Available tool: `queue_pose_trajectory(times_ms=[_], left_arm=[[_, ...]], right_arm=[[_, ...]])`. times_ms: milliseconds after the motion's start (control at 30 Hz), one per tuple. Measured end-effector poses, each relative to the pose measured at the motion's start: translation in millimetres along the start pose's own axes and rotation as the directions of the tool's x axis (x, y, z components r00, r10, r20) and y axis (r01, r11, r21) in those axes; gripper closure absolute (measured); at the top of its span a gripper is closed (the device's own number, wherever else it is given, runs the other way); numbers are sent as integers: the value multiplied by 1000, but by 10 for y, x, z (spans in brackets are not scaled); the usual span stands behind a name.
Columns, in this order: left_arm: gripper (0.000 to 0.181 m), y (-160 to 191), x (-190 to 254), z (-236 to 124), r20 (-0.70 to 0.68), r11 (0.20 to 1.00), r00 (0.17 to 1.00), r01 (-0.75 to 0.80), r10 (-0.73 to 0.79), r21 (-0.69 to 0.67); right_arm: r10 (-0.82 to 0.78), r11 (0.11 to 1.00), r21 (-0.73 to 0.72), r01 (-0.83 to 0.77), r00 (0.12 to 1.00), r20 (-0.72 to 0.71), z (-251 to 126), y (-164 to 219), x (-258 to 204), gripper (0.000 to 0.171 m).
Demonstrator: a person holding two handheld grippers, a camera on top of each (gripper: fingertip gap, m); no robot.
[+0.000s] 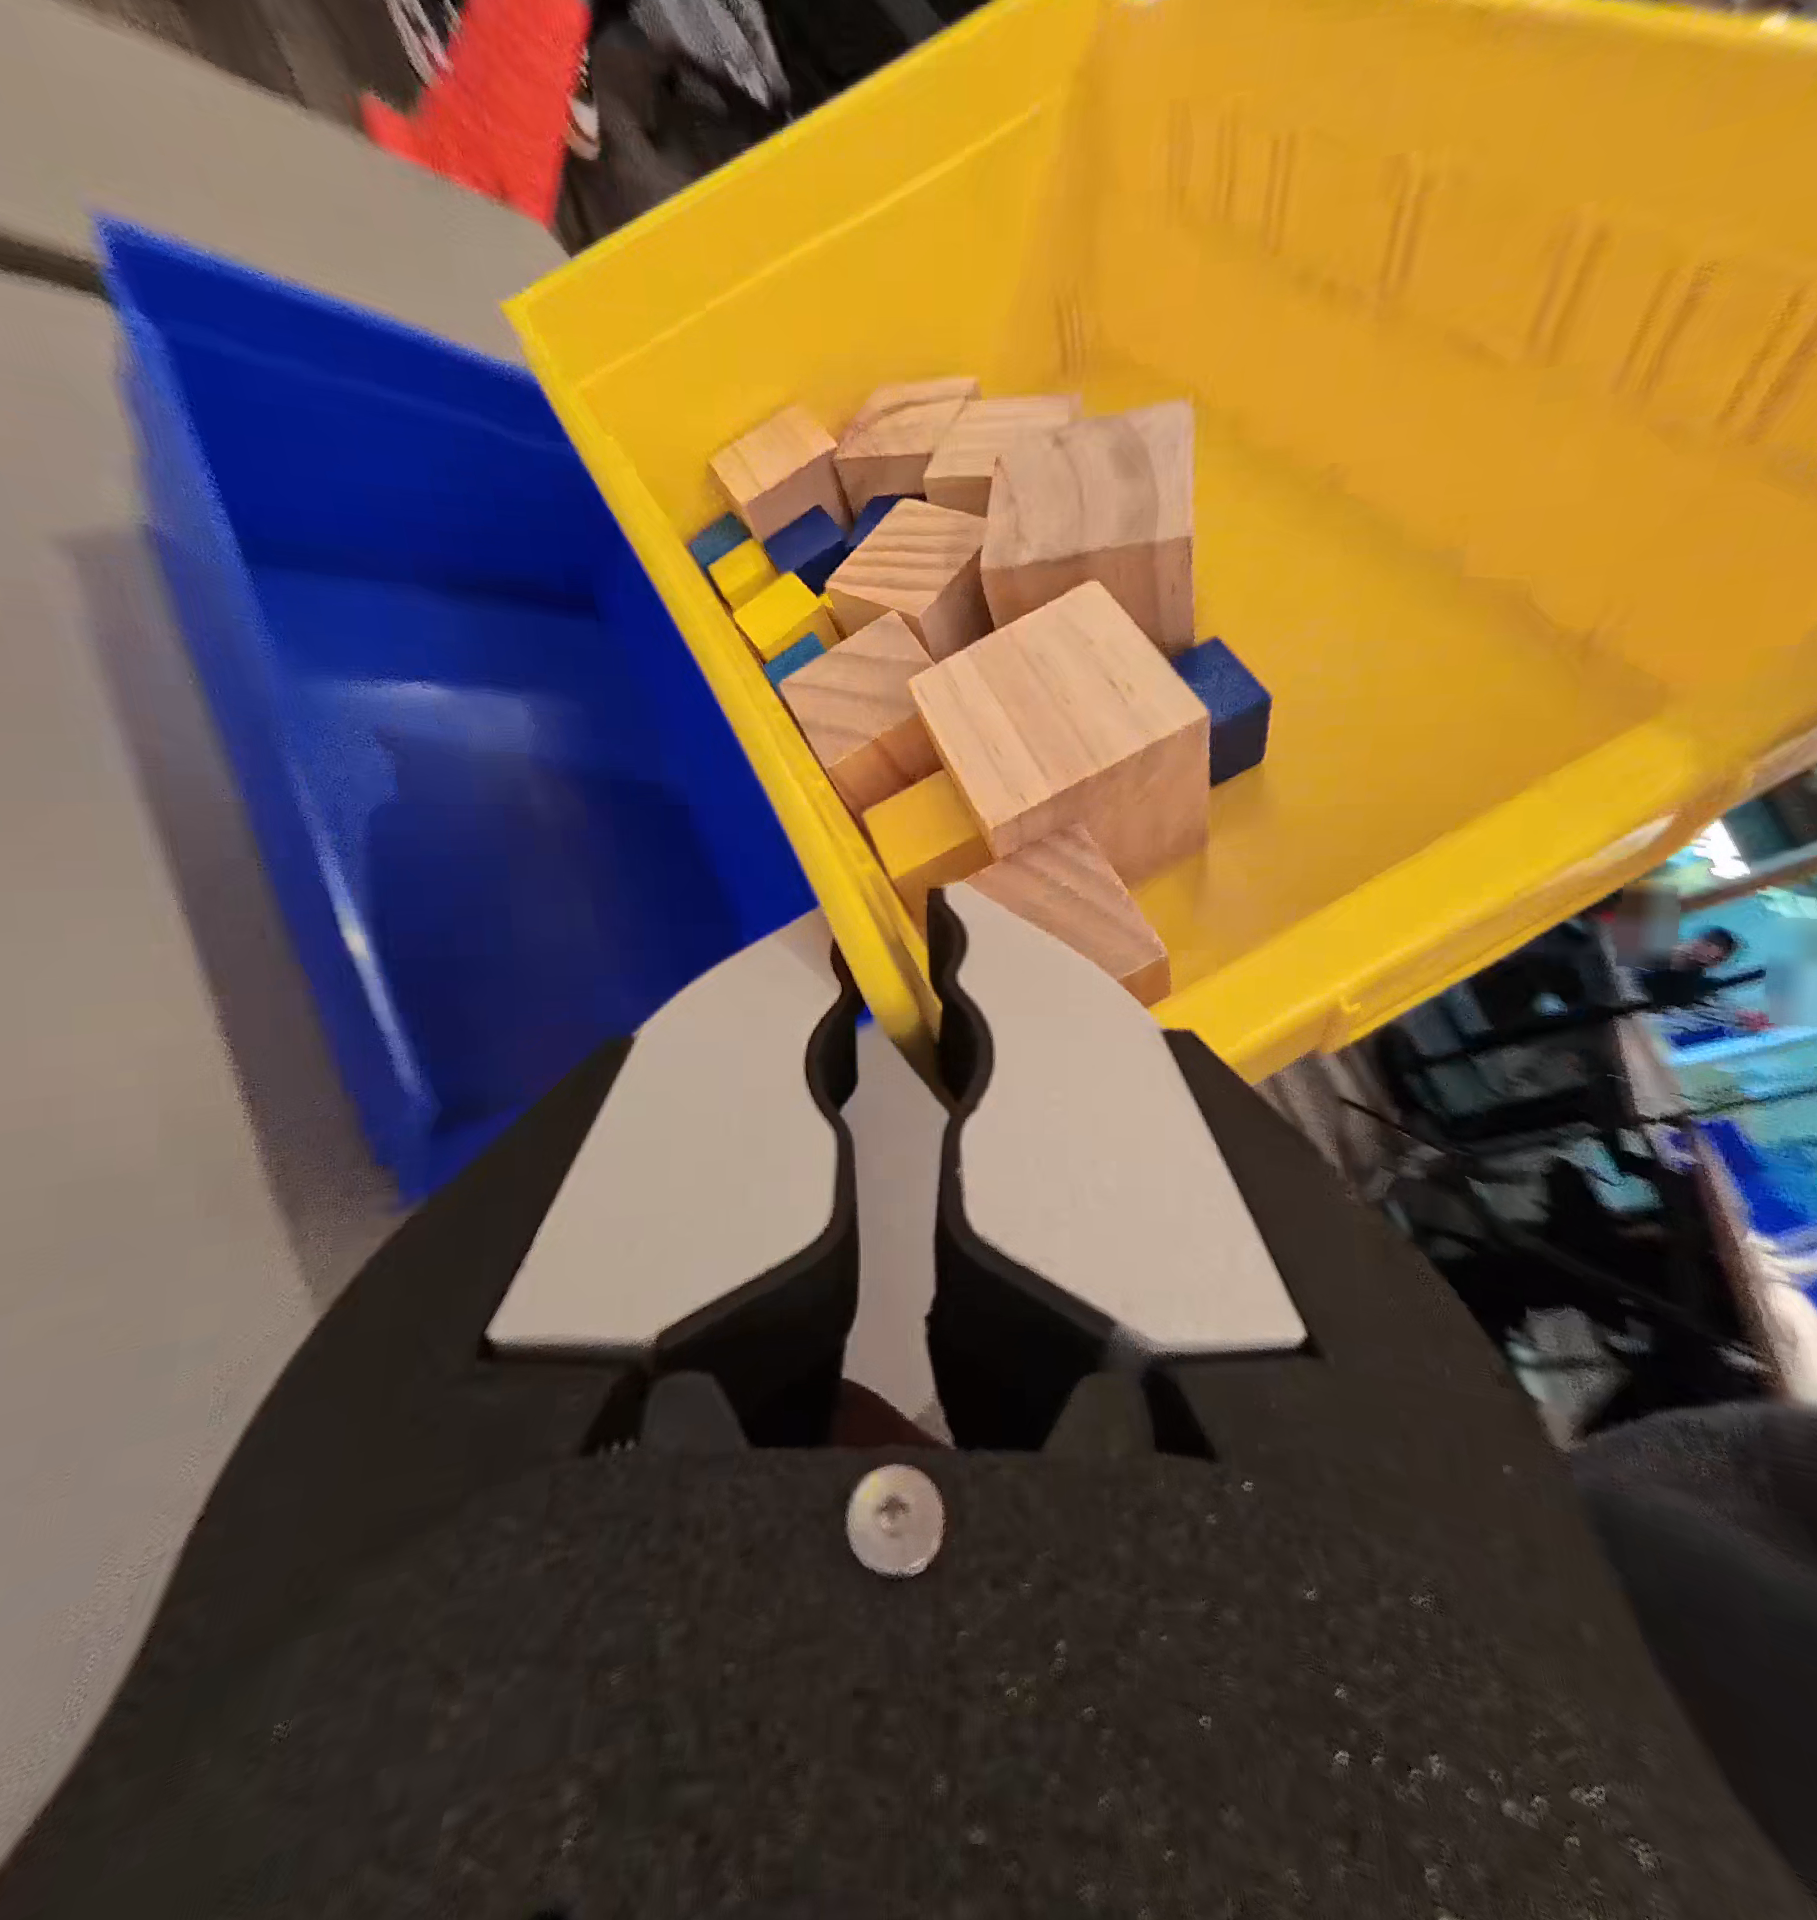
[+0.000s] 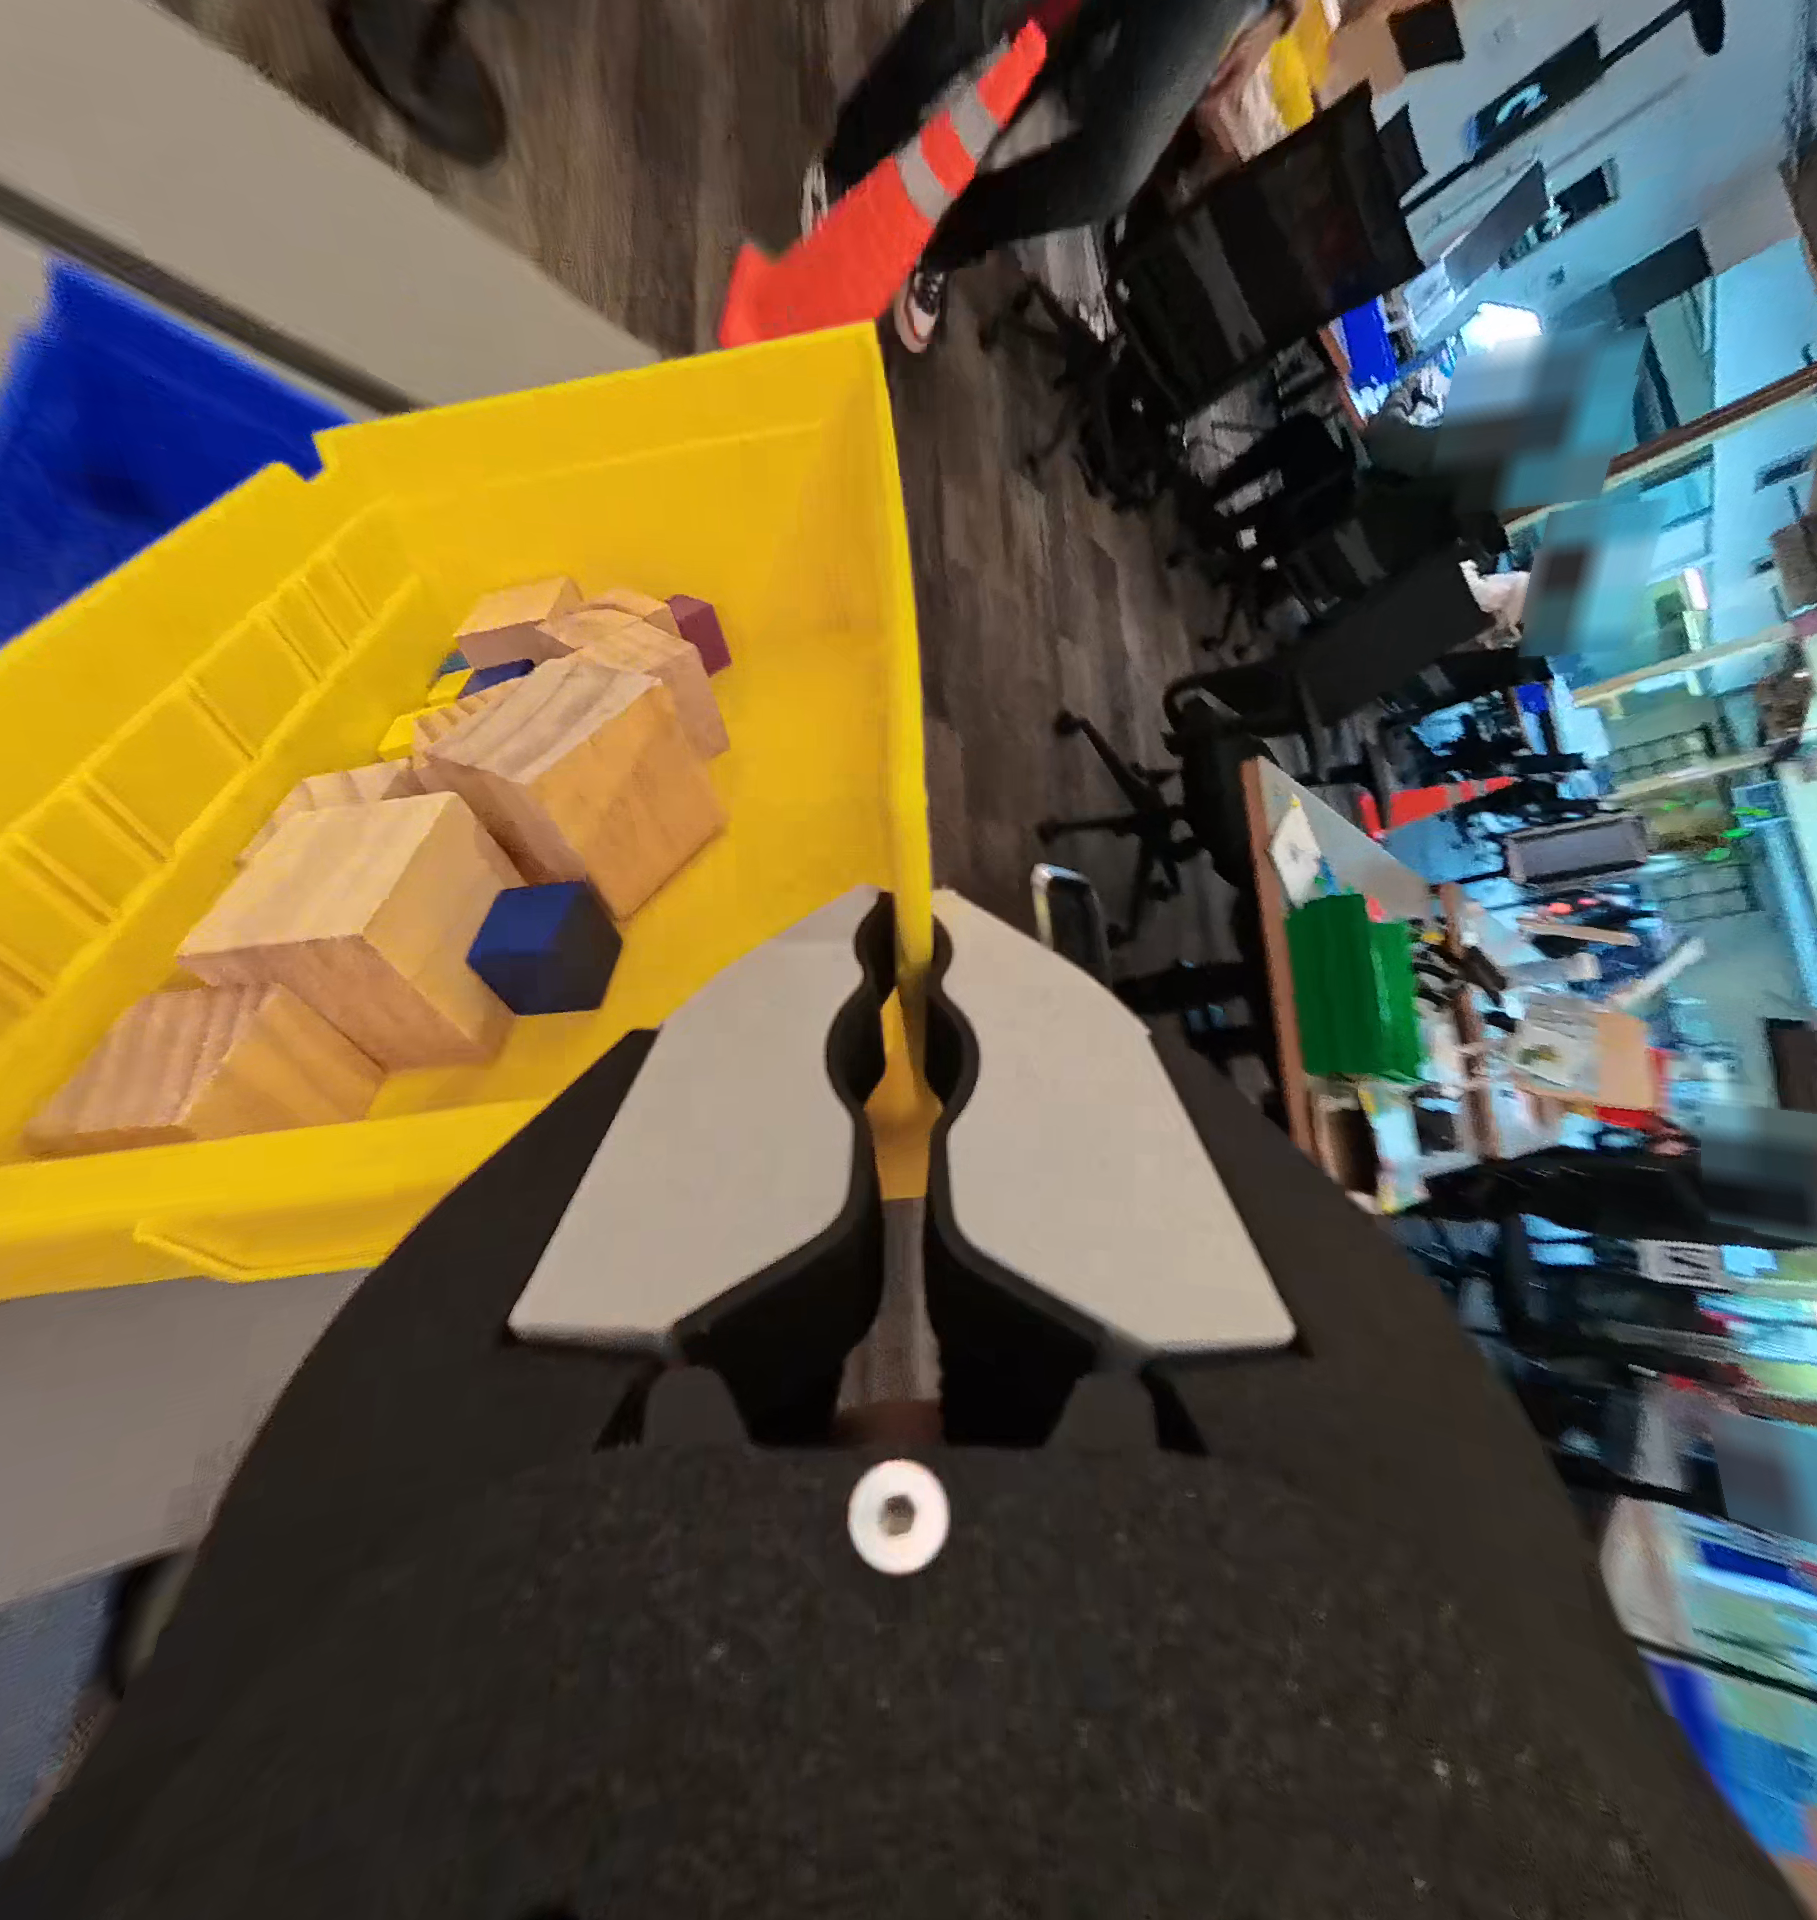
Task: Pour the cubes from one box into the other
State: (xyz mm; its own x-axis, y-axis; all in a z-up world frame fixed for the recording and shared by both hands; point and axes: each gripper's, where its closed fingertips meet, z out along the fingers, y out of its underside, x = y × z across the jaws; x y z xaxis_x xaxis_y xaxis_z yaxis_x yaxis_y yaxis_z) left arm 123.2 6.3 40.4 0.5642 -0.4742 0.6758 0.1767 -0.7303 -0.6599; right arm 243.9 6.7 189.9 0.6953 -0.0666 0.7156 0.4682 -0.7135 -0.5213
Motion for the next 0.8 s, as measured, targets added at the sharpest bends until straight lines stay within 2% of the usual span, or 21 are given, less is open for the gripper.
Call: queue_pose_trajectory(times_ms=[133, 233, 400, 500, 633, 800], left_arm=[[171, 192, -33, 174, -82, 982, 987, 127, -139, -141], [171, 148, -250, 216, -76, 965, 983, 145, -165, -221], [170, -108, -549, 40, -52, 909, 997, 34, -61, -416], [170, -184, -620, -151, -58, 876, 998, -17, -13, -482], [170, -21, -700, -298, -103, 820, 990, 17, -93, -572], [168, 65, -689, -268, -158, 769, 969, 45, -188, -637]], right_arm=[[-199, 970, -147, 193, 980, -26, 163, -164, -103, 169], [-297, 935, -203, 292, 955, 6, 321, -315, -281, 170], [-279, 906, -307, 293, 956, 89, 503, -453, -450, 168], [-253, 886, -368, 280, 960, 123, 429, -454, -529, 168], [-377, 774, -463, 432, 902, 212, 353, -442, -720, 167], [-458, 651, -535, 538, 841, 288, 643, -667, -874, 167]])
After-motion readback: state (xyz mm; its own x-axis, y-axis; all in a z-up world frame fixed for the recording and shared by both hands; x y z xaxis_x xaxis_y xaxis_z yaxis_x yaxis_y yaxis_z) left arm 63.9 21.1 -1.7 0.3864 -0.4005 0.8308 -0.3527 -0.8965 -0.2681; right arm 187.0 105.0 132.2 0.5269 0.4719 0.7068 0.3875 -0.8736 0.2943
